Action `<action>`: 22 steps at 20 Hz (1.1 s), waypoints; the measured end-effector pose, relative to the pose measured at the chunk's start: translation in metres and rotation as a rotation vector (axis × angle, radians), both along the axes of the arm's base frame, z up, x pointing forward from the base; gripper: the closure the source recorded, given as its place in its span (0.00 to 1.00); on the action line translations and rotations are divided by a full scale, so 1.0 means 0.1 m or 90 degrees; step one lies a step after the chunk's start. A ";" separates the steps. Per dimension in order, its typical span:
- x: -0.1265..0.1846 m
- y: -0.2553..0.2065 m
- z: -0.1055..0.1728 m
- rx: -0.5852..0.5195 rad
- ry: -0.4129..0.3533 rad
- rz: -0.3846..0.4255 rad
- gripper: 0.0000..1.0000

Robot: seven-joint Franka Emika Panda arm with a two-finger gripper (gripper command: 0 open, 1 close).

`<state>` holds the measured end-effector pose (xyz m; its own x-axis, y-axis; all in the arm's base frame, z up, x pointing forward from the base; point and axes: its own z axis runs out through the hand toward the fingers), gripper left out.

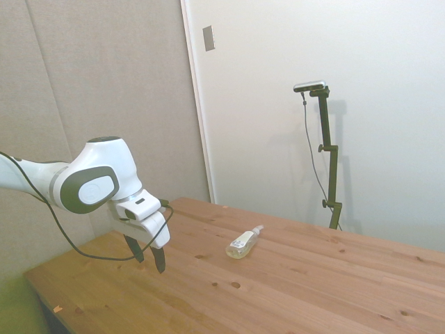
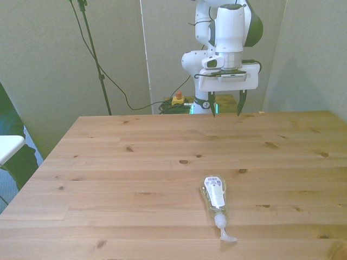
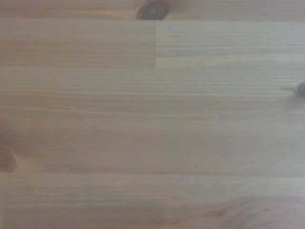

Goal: Stand the sanitizer

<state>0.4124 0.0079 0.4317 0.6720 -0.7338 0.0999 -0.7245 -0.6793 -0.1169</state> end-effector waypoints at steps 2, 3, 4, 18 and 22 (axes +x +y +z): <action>0.00 0.00 -0.01 0.000 0.005 0.000 0.00; 0.02 0.00 0.00 -0.001 0.004 0.000 0.00; 0.07 0.00 0.05 -0.002 -0.004 -0.001 0.00; 1.76 -0.79 0.32 -0.042 -0.097 -0.135 0.00; 2.26 -0.88 0.17 -0.047 -0.146 -0.146 0.00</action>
<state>0.6386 -0.0806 0.4488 0.4438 -0.8486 0.2879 -0.8201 -0.5142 -0.2513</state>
